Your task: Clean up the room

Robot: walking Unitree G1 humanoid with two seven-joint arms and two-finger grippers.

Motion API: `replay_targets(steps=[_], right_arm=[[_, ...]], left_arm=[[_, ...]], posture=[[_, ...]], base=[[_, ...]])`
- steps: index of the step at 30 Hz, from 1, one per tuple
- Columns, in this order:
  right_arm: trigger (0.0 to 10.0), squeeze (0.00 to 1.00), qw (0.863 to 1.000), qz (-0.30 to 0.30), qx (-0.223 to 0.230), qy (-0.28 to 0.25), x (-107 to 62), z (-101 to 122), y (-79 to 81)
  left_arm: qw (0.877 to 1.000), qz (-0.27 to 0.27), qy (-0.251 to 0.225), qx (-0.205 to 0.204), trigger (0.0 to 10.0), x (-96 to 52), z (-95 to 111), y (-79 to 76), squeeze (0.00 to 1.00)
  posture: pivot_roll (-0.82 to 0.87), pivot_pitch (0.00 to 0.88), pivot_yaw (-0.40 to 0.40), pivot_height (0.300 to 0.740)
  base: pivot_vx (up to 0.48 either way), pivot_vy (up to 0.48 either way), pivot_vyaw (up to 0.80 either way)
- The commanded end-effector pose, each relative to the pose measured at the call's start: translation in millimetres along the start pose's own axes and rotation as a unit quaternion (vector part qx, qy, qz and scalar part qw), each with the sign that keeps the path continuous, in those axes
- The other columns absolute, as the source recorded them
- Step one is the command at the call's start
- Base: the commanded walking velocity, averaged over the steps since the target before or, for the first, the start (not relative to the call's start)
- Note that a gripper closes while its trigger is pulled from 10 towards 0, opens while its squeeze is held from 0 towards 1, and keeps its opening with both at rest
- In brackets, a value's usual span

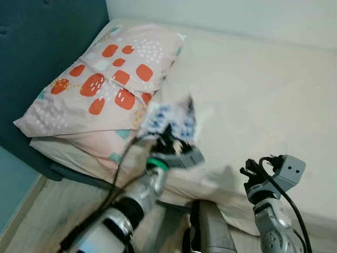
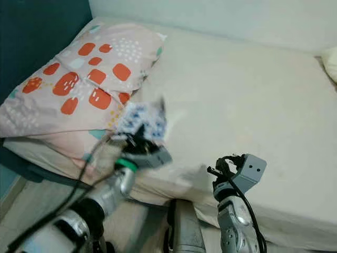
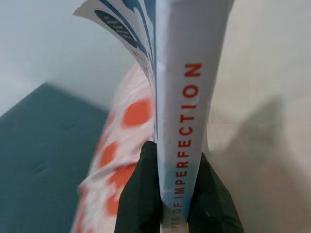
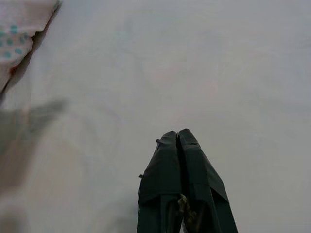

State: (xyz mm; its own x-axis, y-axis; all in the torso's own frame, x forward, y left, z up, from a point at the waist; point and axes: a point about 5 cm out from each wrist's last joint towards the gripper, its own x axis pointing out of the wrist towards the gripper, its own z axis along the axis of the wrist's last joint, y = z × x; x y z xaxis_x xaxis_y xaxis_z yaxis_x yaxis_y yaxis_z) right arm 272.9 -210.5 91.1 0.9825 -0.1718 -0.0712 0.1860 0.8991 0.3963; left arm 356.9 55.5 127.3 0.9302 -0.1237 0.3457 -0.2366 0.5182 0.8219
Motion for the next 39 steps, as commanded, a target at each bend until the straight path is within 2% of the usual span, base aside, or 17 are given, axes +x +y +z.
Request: replay_targets(steps=[1, 5, 7, 8, 9, 11, 13, 14, 15, 16, 18, 21, 24, 28, 33, 34, 39], right_arm=[[10.0, 0.00, 1.000, -0.012, 0.001, 0.013, -4.9, -6.1, -4.6], [10.0, 0.00, 1.000, -0.011, 0.005, 0.016, -5.0, -8.6, -2.7], [10.0, 0.00, 1.000, -0.008, 0.007, 0.019, -4.3, -10.3, -0.2], [10.0, 0.00, 1.000, -0.008, 0.007, 0.019, -4.3, -10.3, -0.2], [10.0, 0.00, 1.000, -0.006, 0.007, 0.021, -3.9, -10.9, 1.5], [10.0, 0.00, 1.000, -0.005, 0.007, 0.021, -3.8, -10.9, 1.9], [10.0, 0.00, 1.000, -0.004, 0.007, 0.021, -4.3, -10.7, 2.8], [10.0, 0.00, 1.000, -0.004, 0.007, 0.021, -4.3, -10.7, 2.8], [10.0, 0.00, 1.000, -0.004, 0.007, 0.022, -5.1, -10.7, 2.7], [10.0, 0.00, 1.000, -0.004, 0.006, 0.022, -5.4, -10.8, 2.5], [10.0, 0.00, 1.000, -0.004, 0.006, 0.022, -5.6, -10.9, 2.5], [10.0, 0.00, 1.000, -0.004, 0.005, 0.023, -7.1, -11.1, 3.4], [10.0, 0.00, 1.000, -0.004, 0.004, 0.021, -7.0, -10.3, 4.0], [10.0, 0.00, 1.000, -0.005, 0.006, 0.017, -7.5, -8.9, 4.6], [10.0, 0.00, 1.000, -0.006, 0.006, 0.019, -8.5, -10.3, 4.9], [10.0, 0.00, 1.000, -0.006, 0.007, 0.019, -8.7, -10.6, 5.1], [10.0, 0.00, 1.000, -0.007, 0.009, 0.019, -7.2, -10.5, 5.6]], left_arm=[[0.999, 0.012, 0.032, 0.010, 10.0, -2.5, -17.9, 4.1, 0.00], [0.998, 0.003, 0.048, 0.034, 10.0, -7.9, -38.4, 6.9, 0.00], [0.998, -0.028, 0.042, 0.043, 10.0, -20.5, -43.3, -3.4, 0.00], [0.998, -0.028, 0.042, 0.043, 10.0, -20.5, -43.3, -3.4, 0.00], [0.997, -0.056, 0.037, 0.042, 10.0, -31.3, -42.1, -15.1, 0.00], [0.996, -0.066, 0.035, 0.041, 10.0, -34.9, -40.6, -19.5, 0.00], [0.993, -0.114, 0.028, 0.002, 10.0, -46.8, -24.9, -38.3, 0.00], [0.993, -0.114, 0.028, 0.002, 10.0, -46.8, -24.9, -38.3, 0.00], [0.988, -0.141, 0.031, -0.051, 10.0, -49.5, -10.5, -47.1, 0.00], [0.985, -0.151, 0.031, -0.073, 10.0, -50.0, -4.6, -50.0, 0.00], [0.983, -0.157, 0.031, -0.085, 10.0, -50.3, -1.2, -51.5, 0.00], [0.979, -0.171, 0.013, -0.106, 10.0, -52.1, 18.4, -59.1, 0.00], [0.979, -0.172, 0.017, -0.105, 10.0, -51.2, 22.8, -61.0, 0.00], [0.987, -0.137, 0.029, -0.075, 10.0, -34.9, 25.8, -52.5, 0.00], [0.987, -0.145, 0.027, -0.057, 10.0, -30.8, 21.6, -50.0, 0.00], [0.987, -0.149, 0.029, -0.056, 10.0, -31.0, 19.0, -49.9, 1.00], [0.983, -0.160, 0.041, -0.075, 10.0, -36.2, 13.5, -52.5, 1.00]], posture=[[-0.16, 0.211, 0.028, 0.595], [-0.15, 0.214, 0.029, 0.595], [-0.15, 0.217, 0.028, 0.595], [-0.15, 0.217, 0.028, 0.595], [-0.15, 0.218, 0.027, 0.595], [-0.15, 0.218, 0.027, 0.595], [-0.16, 0.223, 0.025, 0.595], [-0.16, 0.223, 0.025, 0.595], [-0.16, 0.224, 0.024, 0.595], [-0.16, 0.224, 0.024, 0.595], [-0.16, 0.224, 0.024, 0.595], [-0.18, 0.229, 0.031, 0.595], [-0.19, 0.231, 0.034, 0.595], [-0.20, 0.234, 0.039, 0.595], [-0.20, 0.234, 0.042, 0.595], [-0.19, 0.233, 0.043, 0.595], [-0.18, 0.230, 0.043, 0.595]], base=[[0.000, 0.000, 0.00], [0.000, 0.000, 0.00], [0.000, 0.000, 0.00], [0.000, 0.000, 0.00], [0.000, 0.000, 0.00], [0.000, 0.000, 0.00], [0.000, 0.000, 0.00], [0.000, 0.000, 0.00], [0.000, 0.000, 0.00], [0.000, 0.000, 0.00], [0.000, 0.000, 0.00], [0.000, 0.000, 0.00], [0.000, 0.000, 0.00], [0.000, 0.000, 0.00], [0.000, 0.000, 0.00], [0.000, 0.000, 0.00], [0.000, 0.000, 0.00]])
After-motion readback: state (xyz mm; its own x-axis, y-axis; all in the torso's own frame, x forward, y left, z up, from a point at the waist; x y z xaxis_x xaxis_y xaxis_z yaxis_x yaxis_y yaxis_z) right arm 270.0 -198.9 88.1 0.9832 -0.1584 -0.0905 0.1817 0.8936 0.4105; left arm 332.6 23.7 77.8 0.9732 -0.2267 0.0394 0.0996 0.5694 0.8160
